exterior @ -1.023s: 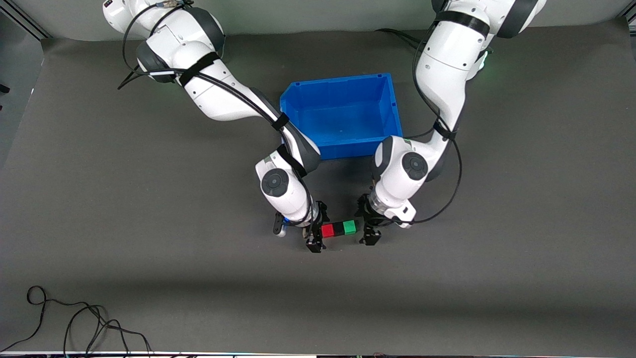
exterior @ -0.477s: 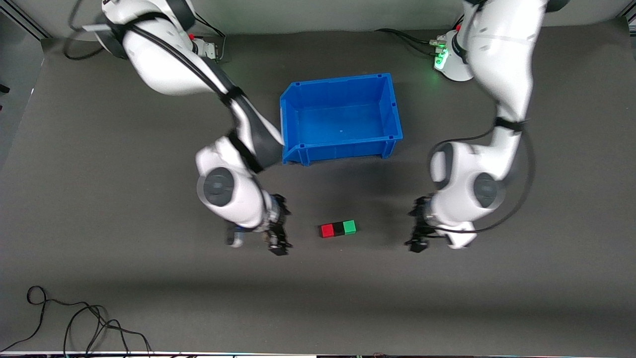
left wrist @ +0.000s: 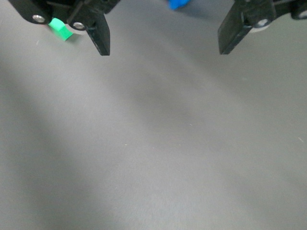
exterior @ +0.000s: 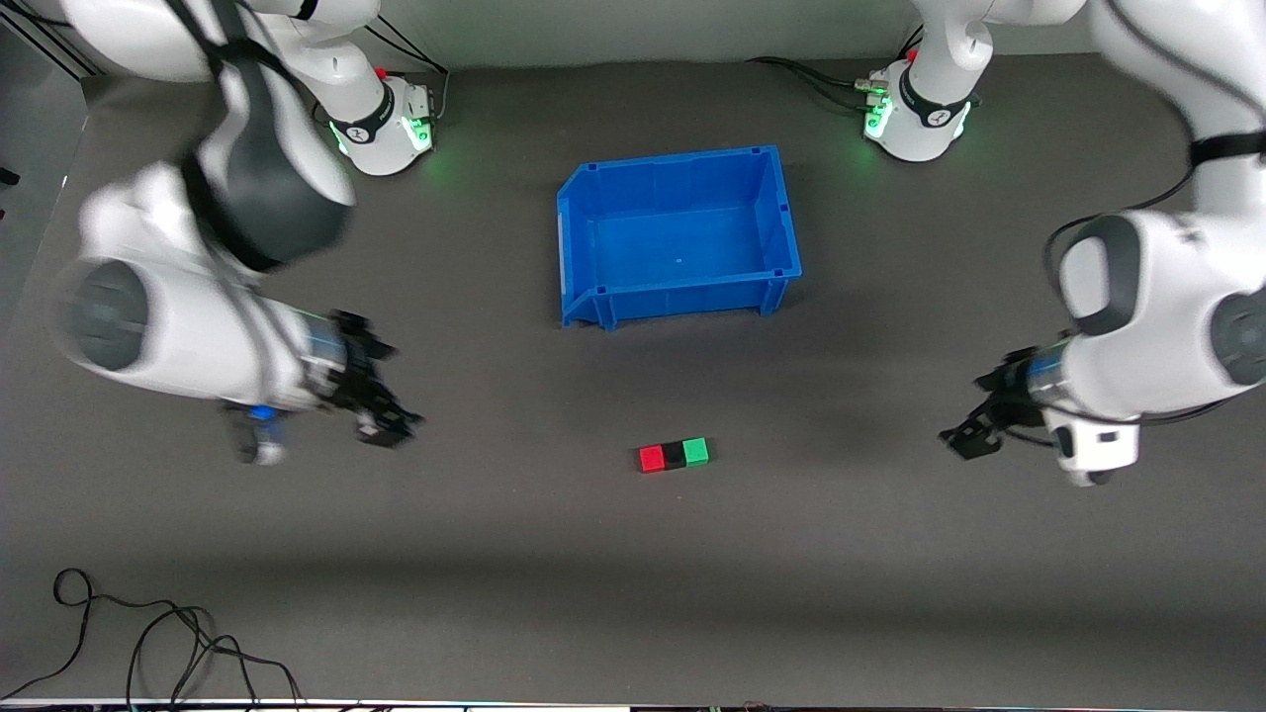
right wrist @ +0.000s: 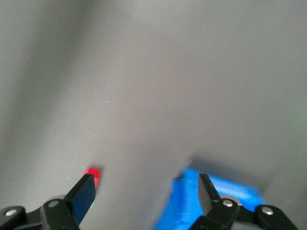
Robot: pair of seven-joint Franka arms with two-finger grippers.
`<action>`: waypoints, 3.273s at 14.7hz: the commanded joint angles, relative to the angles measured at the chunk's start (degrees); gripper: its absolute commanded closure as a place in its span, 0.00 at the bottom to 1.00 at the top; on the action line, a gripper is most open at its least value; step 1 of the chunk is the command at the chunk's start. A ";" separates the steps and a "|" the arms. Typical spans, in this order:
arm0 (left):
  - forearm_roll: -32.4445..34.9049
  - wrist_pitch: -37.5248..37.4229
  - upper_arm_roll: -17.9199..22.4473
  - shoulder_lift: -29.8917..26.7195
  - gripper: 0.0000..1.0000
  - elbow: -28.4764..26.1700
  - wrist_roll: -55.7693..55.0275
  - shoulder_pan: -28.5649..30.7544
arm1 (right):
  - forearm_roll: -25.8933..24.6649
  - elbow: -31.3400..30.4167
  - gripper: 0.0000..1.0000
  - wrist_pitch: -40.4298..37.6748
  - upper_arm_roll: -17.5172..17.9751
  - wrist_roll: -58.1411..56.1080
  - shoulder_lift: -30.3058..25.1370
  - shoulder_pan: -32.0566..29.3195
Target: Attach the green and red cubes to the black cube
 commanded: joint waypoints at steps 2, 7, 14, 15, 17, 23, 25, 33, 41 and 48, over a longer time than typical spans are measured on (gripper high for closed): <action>4.17 -2.70 -0.59 -6.19 0.00 -0.72 17.79 1.42 | 0.40 -7.94 0.15 -4.63 -3.71 -27.44 -9.37 -5.48; 6.30 -7.95 -0.76 -12.35 0.00 -0.37 38.82 5.71 | 0.14 -8.74 0.02 -6.23 -15.75 -60.77 -13.96 -5.49; 9.52 -15.86 -1.73 -18.25 0.00 2.44 42.27 5.82 | -6.98 -15.04 0.01 2.27 -16.56 -67.68 -17.55 -4.00; 11.63 -16.84 -2.86 -18.42 0.00 2.97 42.27 5.21 | -6.98 -17.59 0.01 5.26 -16.56 -67.68 -18.87 -3.21; 12.53 -17.46 -3.58 -18.51 0.00 3.50 42.01 5.03 | -7.50 -19.72 0.01 7.66 -16.56 -67.68 -19.67 -1.37; 12.53 -16.85 -9.61 -19.13 0.00 3.86 42.27 10.63 | -8.91 -22.89 0.01 9.07 -16.56 -67.68 -21.96 -1.10; 12.53 -16.58 -12.36 -19.13 0.00 3.77 42.27 13.37 | -8.91 -22.89 0.01 9.07 -16.56 -67.68 -22.05 -1.10; 13.41 -17.20 -12.19 -19.13 0.00 3.42 42.27 13.38 | -9.00 -28.78 0.01 11.35 -6.63 -67.51 -27.75 -11.82; 13.32 -17.81 -12.19 -19.30 0.00 3.77 43.76 13.29 | -8.91 -28.26 0.01 10.12 -5.93 -67.68 -26.27 -11.12; 15.26 -19.57 -12.37 -18.86 0.00 3.24 43.76 12.85 | -8.91 -28.17 0.01 9.24 -5.93 -67.06 -26.00 -10.94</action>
